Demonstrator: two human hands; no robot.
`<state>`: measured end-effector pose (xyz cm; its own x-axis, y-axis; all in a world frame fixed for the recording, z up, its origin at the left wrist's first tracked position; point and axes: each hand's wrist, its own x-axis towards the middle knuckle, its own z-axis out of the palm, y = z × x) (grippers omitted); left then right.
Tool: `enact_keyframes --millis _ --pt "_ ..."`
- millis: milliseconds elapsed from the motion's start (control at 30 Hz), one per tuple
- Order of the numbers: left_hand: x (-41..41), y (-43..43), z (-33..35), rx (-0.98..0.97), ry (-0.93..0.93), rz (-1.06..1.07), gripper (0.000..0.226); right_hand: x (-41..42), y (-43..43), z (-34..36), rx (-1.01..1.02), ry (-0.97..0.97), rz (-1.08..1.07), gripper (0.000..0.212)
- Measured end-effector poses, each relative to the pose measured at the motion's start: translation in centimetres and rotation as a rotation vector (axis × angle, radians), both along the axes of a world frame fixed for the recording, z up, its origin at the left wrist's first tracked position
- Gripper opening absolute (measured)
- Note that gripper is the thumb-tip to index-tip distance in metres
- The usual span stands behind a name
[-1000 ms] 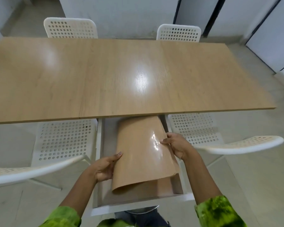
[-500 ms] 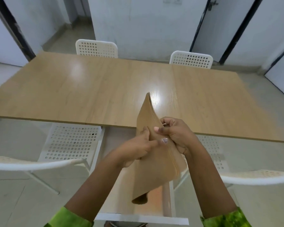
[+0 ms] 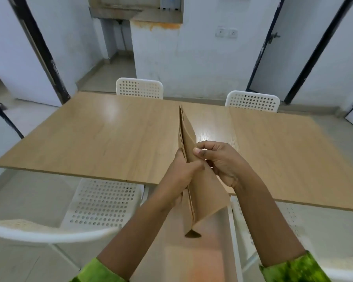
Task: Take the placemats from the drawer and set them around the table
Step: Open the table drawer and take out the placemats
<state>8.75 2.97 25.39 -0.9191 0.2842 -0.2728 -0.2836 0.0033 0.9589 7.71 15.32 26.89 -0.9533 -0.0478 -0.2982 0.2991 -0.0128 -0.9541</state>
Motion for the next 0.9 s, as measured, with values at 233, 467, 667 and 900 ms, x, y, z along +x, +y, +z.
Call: enact_keyframes --millis 233,467,667,900 --pt "-6.1 -3.3 -1.1 0.213 0.035 0.232 0.042 -6.3 -0.7 1.0 0.569 0.241 -0.104 0.014" --pt "-11.3 -6.5 -8.2 0.308 -0.093 0.574 0.055 -14.9 3.1 0.3 1.083 0.346 -0.233 0.022" --pt "-14.5 -5.9 -13.3 0.242 -0.145 0.721 0.053 -21.8 4.9 -2.6 1.181 0.319 -0.287 0.029" --pt "-17.2 -4.5 -17.1 -0.131 -0.102 0.714 0.046 -28.7 8.7 -6.6 1.262 0.218 -0.3 0.031"
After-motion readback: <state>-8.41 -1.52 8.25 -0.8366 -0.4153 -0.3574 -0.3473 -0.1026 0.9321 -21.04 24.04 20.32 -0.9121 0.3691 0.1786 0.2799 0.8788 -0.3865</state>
